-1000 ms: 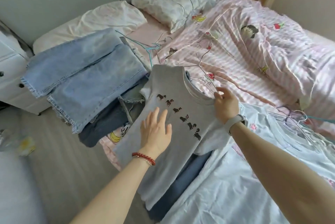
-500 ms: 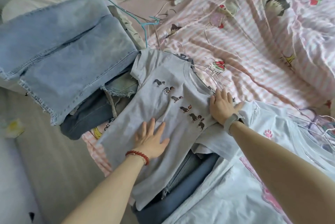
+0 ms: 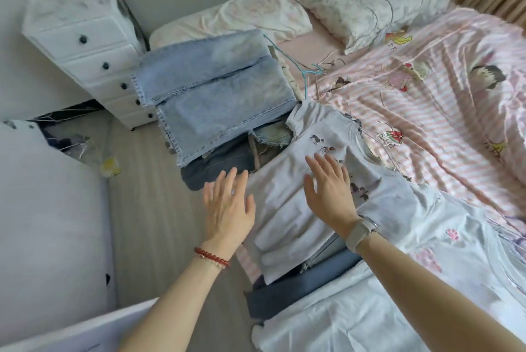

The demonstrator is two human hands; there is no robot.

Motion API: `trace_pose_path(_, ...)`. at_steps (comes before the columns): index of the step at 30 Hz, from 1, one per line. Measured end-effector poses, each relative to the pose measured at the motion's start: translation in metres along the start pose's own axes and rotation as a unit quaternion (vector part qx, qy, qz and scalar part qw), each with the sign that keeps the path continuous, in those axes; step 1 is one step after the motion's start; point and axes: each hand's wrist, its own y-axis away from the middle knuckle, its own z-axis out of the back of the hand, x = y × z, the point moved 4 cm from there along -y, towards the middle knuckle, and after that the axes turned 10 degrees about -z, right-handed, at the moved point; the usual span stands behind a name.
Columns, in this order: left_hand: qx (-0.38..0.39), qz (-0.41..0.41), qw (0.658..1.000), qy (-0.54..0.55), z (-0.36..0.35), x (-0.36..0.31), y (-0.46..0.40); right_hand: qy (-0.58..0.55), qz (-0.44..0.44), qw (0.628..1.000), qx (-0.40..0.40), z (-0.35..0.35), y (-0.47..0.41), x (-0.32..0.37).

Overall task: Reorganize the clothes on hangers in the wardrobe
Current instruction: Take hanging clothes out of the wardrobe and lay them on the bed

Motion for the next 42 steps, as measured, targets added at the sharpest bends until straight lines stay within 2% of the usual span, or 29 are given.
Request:
trace_pose_path(2,-0.039,0.032,0.998,0.028,0.027,0.019,0.056,-0.025,0.052,0.998,0.027,-0.011,0.045,0.043)
trace_pose_path(6,-0.053,0.125,0.991,-0.003,0.075,0.065,0.192,-0.092,0.197,0.972,0.087,-0.041,0.157,0.131)
trace_pose_path(11,-0.113,0.284,0.948,-0.084,0.153,0.134,0.368,-0.092,0.349,0.918,0.165,-0.089,0.301,0.241)
trace_pose_path(17,-0.202,0.442,0.852,-0.195,0.240,0.171,0.570,-0.085,0.490,0.835,0.237,-0.136,0.460,0.351)
trace_pose_path(23,-0.287,0.529,0.747,-0.282,0.325,0.174,0.706,-0.096,0.615,0.728,0.288,-0.149,0.592,0.455)
trace_pose_path(28,-0.329,0.568,0.671,-0.345,0.386,0.177,0.779,-0.138,0.671,0.643,0.343,-0.150,0.686,0.543)
trace_pose_path(34,-0.320,0.661,0.570,-0.369,0.443,0.193,0.842,-0.187,0.669,0.591,0.409,-0.144,0.775,0.640)
trace_pose_path(38,-0.289,0.717,0.531,-0.346,0.458,0.204,0.879,-0.149,0.673,0.571,0.446,-0.150,0.824,0.679)
trace_pose_path(42,-0.251,0.753,0.525,-0.307,0.441,0.211,0.905,-0.088,0.668,0.596,0.436,-0.167,0.839,0.697)
